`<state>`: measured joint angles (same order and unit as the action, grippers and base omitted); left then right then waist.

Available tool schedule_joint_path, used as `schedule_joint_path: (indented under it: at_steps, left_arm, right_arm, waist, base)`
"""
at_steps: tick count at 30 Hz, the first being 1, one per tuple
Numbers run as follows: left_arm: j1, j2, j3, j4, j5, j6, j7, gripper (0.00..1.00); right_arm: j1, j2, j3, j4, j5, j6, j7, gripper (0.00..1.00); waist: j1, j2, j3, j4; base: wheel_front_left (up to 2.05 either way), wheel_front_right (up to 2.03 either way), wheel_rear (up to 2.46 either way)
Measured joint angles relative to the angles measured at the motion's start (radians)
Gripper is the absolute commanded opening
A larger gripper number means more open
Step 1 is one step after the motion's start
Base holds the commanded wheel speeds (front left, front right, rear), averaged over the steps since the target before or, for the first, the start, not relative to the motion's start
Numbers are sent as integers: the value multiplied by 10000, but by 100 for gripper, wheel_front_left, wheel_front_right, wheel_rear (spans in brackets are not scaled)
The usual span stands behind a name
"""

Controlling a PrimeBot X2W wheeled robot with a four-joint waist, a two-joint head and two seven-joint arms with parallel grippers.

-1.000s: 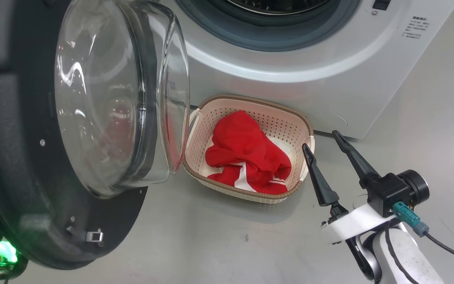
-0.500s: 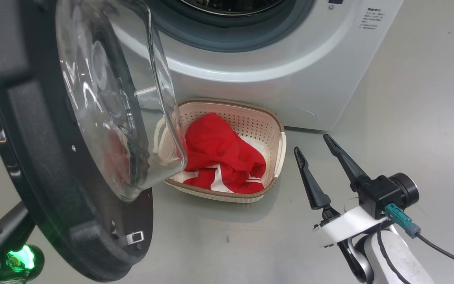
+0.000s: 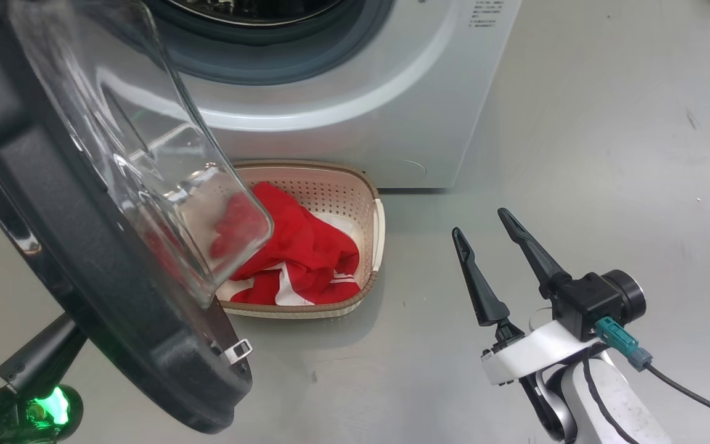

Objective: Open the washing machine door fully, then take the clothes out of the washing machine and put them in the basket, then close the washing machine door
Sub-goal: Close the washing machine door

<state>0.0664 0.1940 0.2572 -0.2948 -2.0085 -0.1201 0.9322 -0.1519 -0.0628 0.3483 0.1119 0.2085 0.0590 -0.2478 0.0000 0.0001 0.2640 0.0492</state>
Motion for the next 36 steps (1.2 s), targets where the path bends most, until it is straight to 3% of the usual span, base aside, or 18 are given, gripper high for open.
schedule_joint_path:
  at_steps: [14,26,36]
  left_arm:
    - [-695,-6,-67,-36,320,40,-201,0]
    - [-2170,105,-347,244,640,380,-554,0]
    - [-3627,232,-531,943,1210,938,-1101,0]
  right_arm:
    - [-270,38,222,-117,265,-88,-15,100]
    - [-569,61,247,-422,422,-102,-42,100]
    - [-780,69,525,-725,844,-267,-42,100]
  waist:
    - [0,0,387,-1665]
    - [0,0,1022,-2707]
    - [0,0,1557,-3279]
  base:
    - [0,0,0]
    - [0,0,0]
    - [0,0,0]
